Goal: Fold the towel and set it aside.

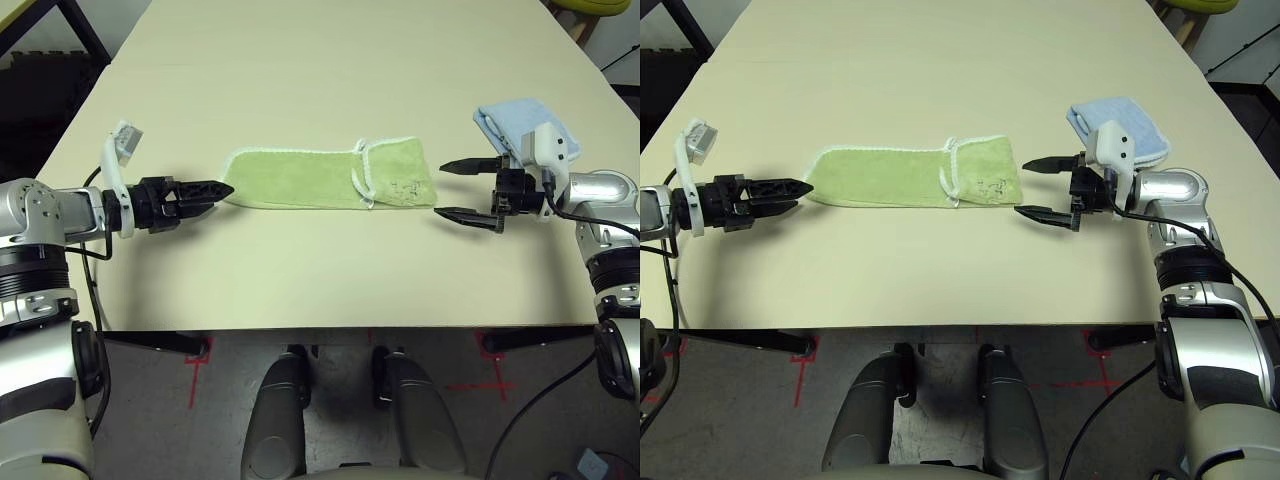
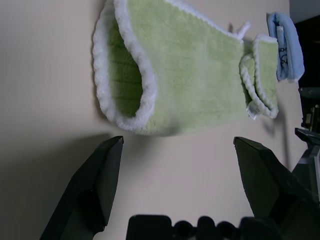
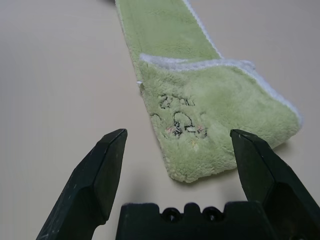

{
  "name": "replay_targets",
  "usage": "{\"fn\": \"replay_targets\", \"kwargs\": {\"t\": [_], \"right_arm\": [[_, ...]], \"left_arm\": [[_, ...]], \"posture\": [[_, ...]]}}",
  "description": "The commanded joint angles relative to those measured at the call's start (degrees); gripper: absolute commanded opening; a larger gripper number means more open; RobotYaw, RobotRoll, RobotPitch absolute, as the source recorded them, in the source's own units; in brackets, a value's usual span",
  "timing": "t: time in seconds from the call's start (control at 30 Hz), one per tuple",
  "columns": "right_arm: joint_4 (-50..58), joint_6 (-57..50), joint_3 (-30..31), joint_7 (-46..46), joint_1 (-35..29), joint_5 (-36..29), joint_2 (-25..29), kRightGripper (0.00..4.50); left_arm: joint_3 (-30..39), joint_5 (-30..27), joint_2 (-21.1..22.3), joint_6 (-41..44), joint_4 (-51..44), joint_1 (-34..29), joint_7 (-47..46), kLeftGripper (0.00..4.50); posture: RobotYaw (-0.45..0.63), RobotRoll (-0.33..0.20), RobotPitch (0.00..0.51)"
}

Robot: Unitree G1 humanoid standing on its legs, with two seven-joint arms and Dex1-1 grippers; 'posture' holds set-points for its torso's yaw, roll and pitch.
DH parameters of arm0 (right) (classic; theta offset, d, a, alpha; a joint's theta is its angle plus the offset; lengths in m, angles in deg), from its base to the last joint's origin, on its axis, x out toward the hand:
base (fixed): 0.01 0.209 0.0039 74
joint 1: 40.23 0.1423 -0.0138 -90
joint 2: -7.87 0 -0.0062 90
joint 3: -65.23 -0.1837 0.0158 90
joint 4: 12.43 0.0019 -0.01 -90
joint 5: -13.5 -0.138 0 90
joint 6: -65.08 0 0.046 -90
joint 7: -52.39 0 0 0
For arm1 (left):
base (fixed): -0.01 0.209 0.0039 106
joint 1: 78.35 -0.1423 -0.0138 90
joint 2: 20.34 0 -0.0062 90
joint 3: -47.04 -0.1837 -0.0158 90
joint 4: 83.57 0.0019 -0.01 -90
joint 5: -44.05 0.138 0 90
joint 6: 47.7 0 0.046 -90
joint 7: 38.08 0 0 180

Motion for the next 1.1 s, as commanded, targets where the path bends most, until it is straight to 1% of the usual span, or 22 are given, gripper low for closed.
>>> {"fn": "replay_targets", "kwargs": {"t": [0.03,0.27,0.47,0.7,0.73,0.77,0.8,1.1], "right_arm": [[0.9,0.0,0.4,0.0,-0.6,-0.4,0.5,4.46],[1.2,0.1,0.3,0.1,-0.8,-0.3,0.9,4.46],[1.3,0.2,0.4,0.1,-0.7,-0.3,0.8,4.46],[1.4,0.2,0.5,0.0,-0.8,-0.2,0.8,4.46],[1.4,0.2,0.5,0.0,-0.8,-0.2,0.8,4.5],[1.4,0.2,0.5,0.0,-0.8,-0.1,0.8,4.5],[1.3,0.3,0.5,0.0,-0.8,-0.1,0.8,4.5],[2.3,-0.1,0.4,-0.2,-1.5,-0.3,1.0,4.5]], "left_arm": [[0.6,-0.3,-0.5,-0.4,1.6,-0.3,-1.6,4.5],[1.2,-0.1,-0.7,-2.3,3.8,0.0,-3.7,4.5],[3.4,-0.1,-1.8,-3.5,5.7,0.5,-6.5,4.5],[4.8,-0.7,-2.6,-3.5,6.1,1.1,-7.7,4.5],[4.8,-0.7,-2.6,-3.5,6.1,1.1,-7.7,4.12],[4.8,-0.7,-2.8,-3.4,6.1,1.2,-7.8,3.97],[4.8,-0.7,-2.9,-3.4,6.1,1.3,-7.9,3.66],[6.4,-0.1,-4.6,-5.3,7.2,2.0,-11.5,0.62]], "posture": [[0.0,0.0,0.211],[0.0,0.0,0.208],[0.0,0.0,0.208],[0.0,0.0,0.21],[0.0,0.0,0.209],[0.0,0.0,0.21],[0.0,0.0,0.21],[-0.01,0.0,0.211]]}}
